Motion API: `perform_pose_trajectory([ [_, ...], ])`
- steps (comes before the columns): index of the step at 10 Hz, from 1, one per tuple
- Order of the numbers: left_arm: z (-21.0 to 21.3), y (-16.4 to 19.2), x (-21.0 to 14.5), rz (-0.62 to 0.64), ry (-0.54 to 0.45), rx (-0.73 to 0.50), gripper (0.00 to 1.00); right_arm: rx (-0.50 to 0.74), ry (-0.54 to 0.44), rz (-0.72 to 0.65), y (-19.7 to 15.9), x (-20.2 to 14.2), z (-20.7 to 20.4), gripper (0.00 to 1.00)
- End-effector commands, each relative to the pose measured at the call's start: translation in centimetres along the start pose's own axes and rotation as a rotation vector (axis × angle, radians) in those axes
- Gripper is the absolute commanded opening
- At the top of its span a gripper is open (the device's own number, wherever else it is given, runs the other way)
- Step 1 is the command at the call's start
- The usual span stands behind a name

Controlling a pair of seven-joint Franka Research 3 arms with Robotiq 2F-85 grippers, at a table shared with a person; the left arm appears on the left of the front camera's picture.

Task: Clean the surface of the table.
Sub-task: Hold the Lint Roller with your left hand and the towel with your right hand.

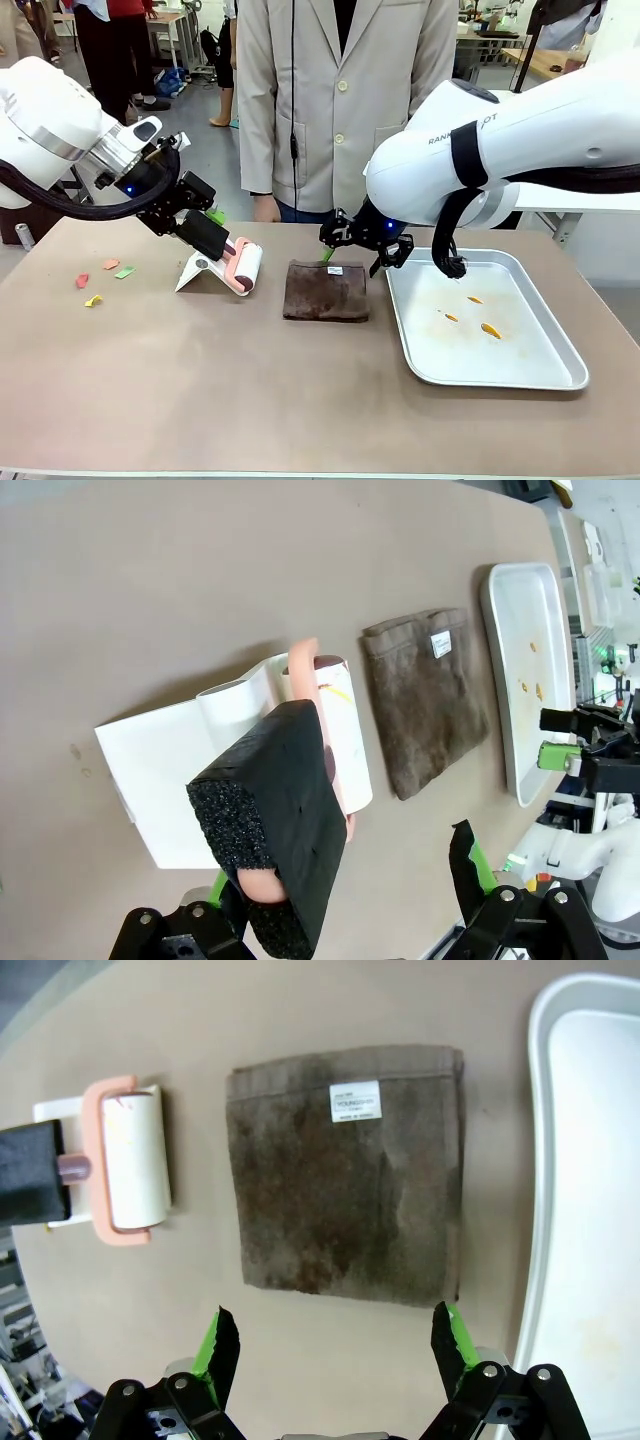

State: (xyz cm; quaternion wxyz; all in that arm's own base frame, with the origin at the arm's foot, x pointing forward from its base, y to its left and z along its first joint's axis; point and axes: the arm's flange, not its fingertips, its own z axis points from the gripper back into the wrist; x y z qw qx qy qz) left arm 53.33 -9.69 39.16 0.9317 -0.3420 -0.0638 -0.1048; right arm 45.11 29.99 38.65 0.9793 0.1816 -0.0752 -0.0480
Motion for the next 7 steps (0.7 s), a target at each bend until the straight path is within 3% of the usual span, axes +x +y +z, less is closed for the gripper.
perform_pose_trajectory([
  [1, 0.1, 0.0, 0.0, -0.002, -0.003, 0.0, 1.0, 0.002, -0.001, 0.001, 0.0, 0.0, 0.1, 1.0],
  [7, 0.4, -0.1, -0.5, -0.045, 0.02, -0.002, 1.0, -0.096, 0.036, -0.044, 0.3, 2.7, -3.6, 1.0],
])
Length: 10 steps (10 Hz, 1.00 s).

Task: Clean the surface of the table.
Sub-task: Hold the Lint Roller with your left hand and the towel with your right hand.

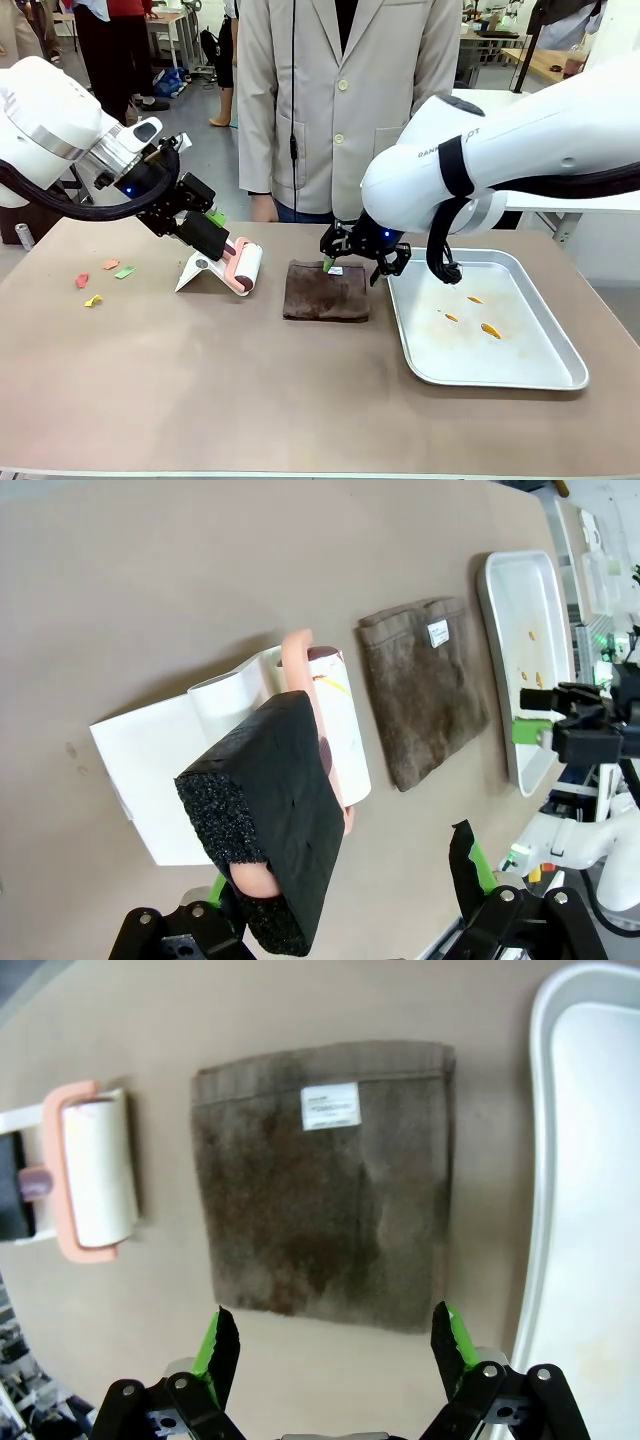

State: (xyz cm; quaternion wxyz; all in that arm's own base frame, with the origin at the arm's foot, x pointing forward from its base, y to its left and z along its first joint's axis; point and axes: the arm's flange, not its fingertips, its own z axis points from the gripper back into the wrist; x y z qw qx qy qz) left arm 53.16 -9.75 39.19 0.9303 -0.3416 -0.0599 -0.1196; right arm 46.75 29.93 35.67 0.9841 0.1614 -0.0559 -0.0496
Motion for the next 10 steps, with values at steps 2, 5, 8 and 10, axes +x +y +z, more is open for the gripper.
perform_pose_trajectory([
  [2, 0.3, 0.0, -0.4, -0.016, 0.004, 0.004, 1.0, -0.093, 0.01, -0.03, 1.2, 2.5, -2.0, 1.0],
  [5, 0.2, 0.1, -0.7, 0.001, 0.002, 0.015, 1.0, -0.161, 0.014, -0.022, 1.6, 3.4, -3.2, 1.0],
  [8, 0.0, 0.6, -1.0, 0.024, -0.007, 0.003, 1.0, -0.233, 0.031, -0.018, 2.3, 3.6, -4.2, 1.0],
  [10, 0.0, 0.6, -1.1, 0.032, -0.013, -0.005, 1.0, -0.271, 0.053, 0.008, 2.6, 3.9, -4.7, 1.0],
])
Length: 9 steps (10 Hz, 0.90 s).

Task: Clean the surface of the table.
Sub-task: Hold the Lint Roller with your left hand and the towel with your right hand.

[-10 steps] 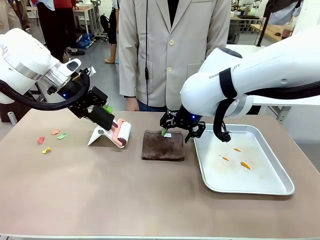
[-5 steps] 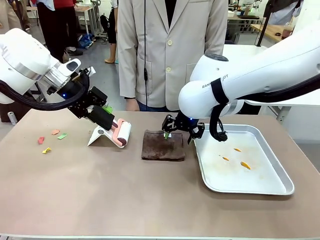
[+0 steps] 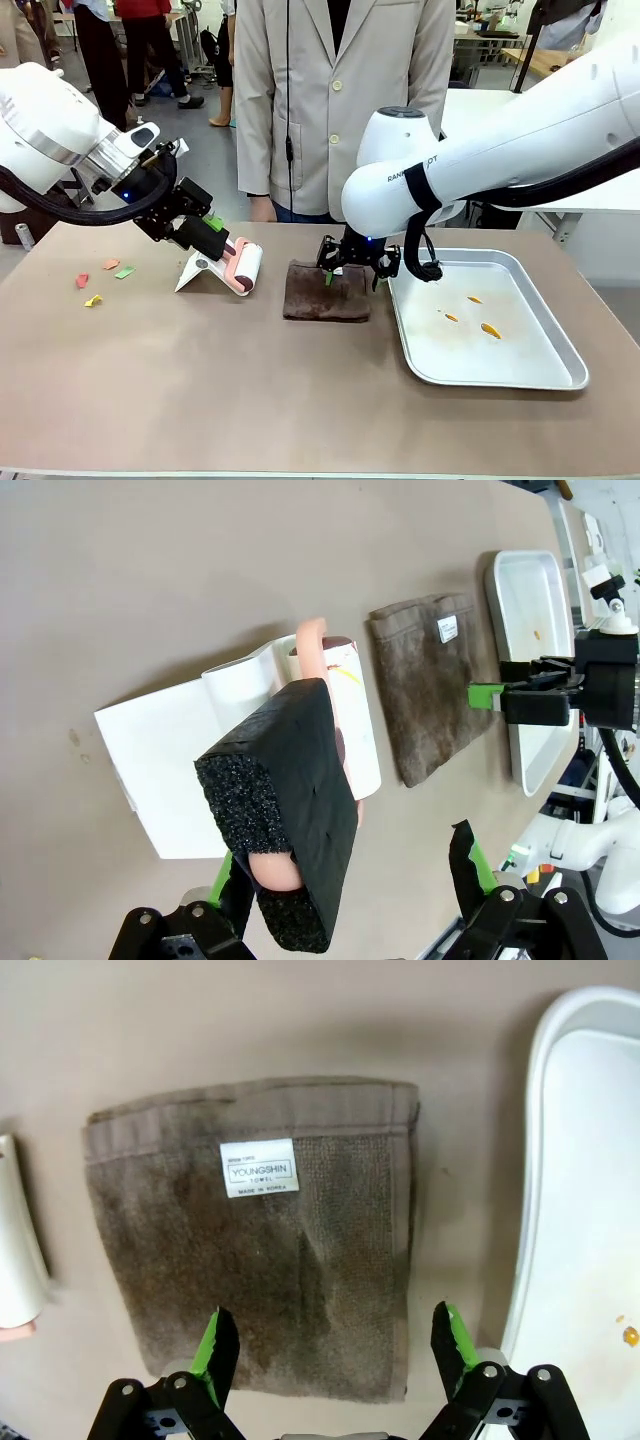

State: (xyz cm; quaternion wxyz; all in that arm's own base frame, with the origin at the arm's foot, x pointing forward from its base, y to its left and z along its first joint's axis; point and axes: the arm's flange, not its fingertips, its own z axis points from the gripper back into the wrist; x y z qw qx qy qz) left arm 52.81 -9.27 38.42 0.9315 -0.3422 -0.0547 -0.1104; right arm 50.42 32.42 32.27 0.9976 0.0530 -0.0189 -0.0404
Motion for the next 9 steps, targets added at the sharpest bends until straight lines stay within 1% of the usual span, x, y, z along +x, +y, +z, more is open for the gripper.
perform_pose_trajectory([
  [1, 0.28, 0.01, -0.52, 0.01, -0.021, -0.002, 1.0, -0.059, -0.005, -0.014, 1.18, 0.99, -0.23, 1.0],
  [2, 0.28, 0.08, -0.54, 0.013, -0.021, -0.004, 1.0, -0.083, -0.007, -0.035, 1.18, 1.14, -0.54, 1.0],
  [8, 0.27, 0.14, -0.52, 0.028, -0.035, -0.02, 1.0, -0.11, 0.009, -0.025, 1.42, 1.45, -0.96, 1.0],
  [9, 0.3, 0.18, -0.45, 0.028, -0.043, -0.027, 1.0, -0.115, -0.008, -0.035, 1.49, 1.6, -1.14, 1.0],
])
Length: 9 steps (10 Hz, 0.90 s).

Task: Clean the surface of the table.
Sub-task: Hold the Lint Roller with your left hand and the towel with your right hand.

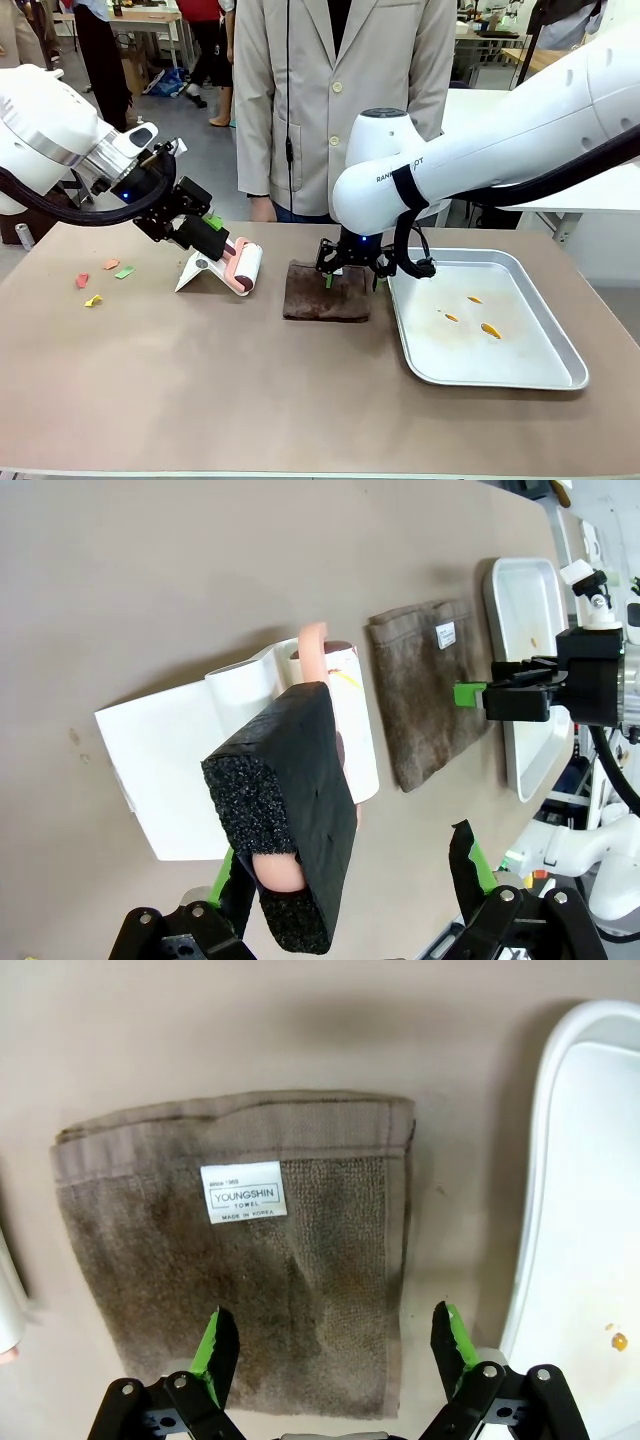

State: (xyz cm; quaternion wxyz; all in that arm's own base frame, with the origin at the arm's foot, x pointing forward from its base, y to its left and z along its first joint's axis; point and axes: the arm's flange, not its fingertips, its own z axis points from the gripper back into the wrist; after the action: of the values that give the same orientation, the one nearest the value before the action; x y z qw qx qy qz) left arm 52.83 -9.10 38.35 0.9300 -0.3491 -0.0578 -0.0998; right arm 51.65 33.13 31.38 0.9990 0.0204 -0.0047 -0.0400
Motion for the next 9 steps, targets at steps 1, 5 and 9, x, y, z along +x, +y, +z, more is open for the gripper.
perform_pose_trajectory([
  [1, 0.29, 0.05, -0.36, 0.01, -0.035, -0.021, 1.0, -0.044, -0.033, -0.042, 0.91, 0.71, -0.38, 1.0],
  [5, 0.46, 0.27, -0.65, 0.022, -0.032, -0.038, 1.0, -0.051, -0.036, -0.059, 1.38, 1.09, -1.08, 1.0],
  [9, 0.4, 0.35, -0.74, 0.042, -0.039, -0.045, 1.0, -0.037, -0.036, -0.073, 1.29, 1.21, -1.13, 1.0],
])
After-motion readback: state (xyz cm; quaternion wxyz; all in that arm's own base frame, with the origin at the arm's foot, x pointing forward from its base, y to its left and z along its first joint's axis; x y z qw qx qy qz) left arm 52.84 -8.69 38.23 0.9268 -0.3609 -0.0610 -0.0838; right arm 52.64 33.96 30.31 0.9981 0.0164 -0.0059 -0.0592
